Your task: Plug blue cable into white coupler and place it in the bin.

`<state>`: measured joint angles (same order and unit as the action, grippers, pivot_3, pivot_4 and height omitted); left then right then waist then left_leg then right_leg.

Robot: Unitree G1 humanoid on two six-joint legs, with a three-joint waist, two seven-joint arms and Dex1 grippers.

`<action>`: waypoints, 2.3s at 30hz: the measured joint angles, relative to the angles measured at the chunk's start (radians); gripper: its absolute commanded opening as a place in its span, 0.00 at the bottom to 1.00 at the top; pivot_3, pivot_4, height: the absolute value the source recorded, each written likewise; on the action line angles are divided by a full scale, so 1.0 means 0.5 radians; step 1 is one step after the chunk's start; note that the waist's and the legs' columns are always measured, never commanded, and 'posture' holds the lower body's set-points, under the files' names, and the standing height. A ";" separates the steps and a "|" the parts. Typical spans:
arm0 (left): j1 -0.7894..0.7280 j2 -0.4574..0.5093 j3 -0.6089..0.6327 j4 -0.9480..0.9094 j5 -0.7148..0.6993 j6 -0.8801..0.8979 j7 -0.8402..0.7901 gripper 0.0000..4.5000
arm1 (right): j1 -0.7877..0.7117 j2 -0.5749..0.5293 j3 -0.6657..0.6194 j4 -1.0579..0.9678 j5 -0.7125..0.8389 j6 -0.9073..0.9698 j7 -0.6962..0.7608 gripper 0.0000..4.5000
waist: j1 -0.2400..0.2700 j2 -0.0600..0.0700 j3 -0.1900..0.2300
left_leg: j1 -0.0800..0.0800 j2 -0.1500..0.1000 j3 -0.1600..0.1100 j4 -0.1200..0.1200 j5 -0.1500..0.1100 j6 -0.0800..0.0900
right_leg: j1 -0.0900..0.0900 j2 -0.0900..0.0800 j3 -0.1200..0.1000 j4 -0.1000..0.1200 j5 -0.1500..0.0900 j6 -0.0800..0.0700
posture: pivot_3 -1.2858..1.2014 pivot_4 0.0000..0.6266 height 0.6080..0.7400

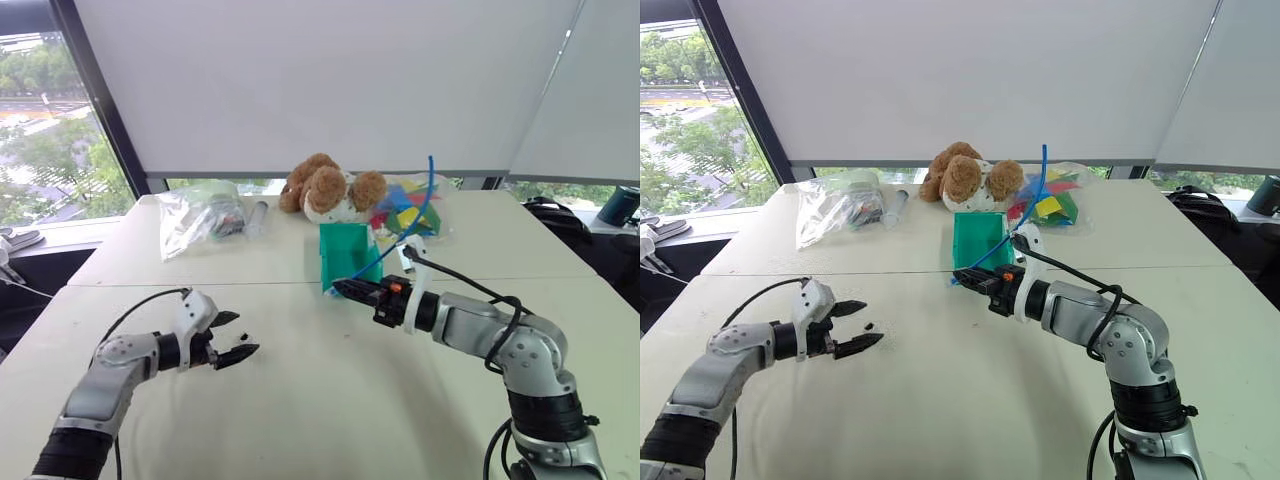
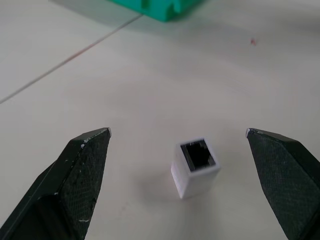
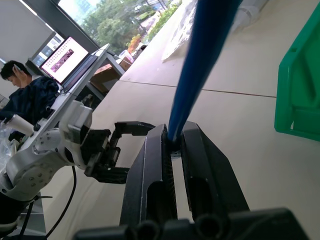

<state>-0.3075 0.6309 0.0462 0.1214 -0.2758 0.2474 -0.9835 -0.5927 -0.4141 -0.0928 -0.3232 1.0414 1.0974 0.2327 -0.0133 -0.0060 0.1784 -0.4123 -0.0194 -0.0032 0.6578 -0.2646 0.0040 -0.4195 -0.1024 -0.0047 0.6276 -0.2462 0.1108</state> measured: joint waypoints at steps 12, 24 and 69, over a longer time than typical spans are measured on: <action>0.075 -0.172 -0.044 0.136 0.087 -0.251 0.140 0.36 | 0.003 0.001 -0.001 -0.019 -0.044 0.000 0.002 0.00 | 0.000 0.001 -0.001 | -0.017 -0.001 0.000 0.000 0.001 -0.001 | -0.017 -0.002 0.000 0.000 0.004 0.004 | 0.52 0.24 1.00; -0.227 -0.284 -0.294 0.352 0.051 -0.315 -0.306 0.07 | 0.002 -0.511 0.291 -0.148 -0.398 -0.092 0.414 0.00 | 0.007 0.001 -0.002 | -0.025 -0.003 0.000 0.009 0.001 -0.001 | -0.017 -0.001 -0.003 -0.002 0.002 -0.001 | 0.52 0.24 1.00; -0.928 -0.762 -0.692 1.462 0.453 -1.257 -0.736 0.07 | -0.205 -0.576 1.077 0.222 -1.735 -0.985 1.711 0.00 | 0.052 -0.002 -0.004 | -0.005 -0.003 -0.001 0.021 0.001 0.001 | 0.006 0.013 -0.008 0.006 0.005 0.007 | 0.52 0.24 1.00</action>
<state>-0.7716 0.2501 -0.2996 0.8523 -0.0491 -0.3811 -1.3516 -0.6953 -0.7023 0.4458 -0.2121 0.1739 0.6049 1.0882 0.0127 -0.0071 0.1766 -0.4147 -0.0211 -0.0037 0.6683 -0.2641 0.0043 -0.4165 -0.0958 -0.0087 0.6305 -0.2436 0.1143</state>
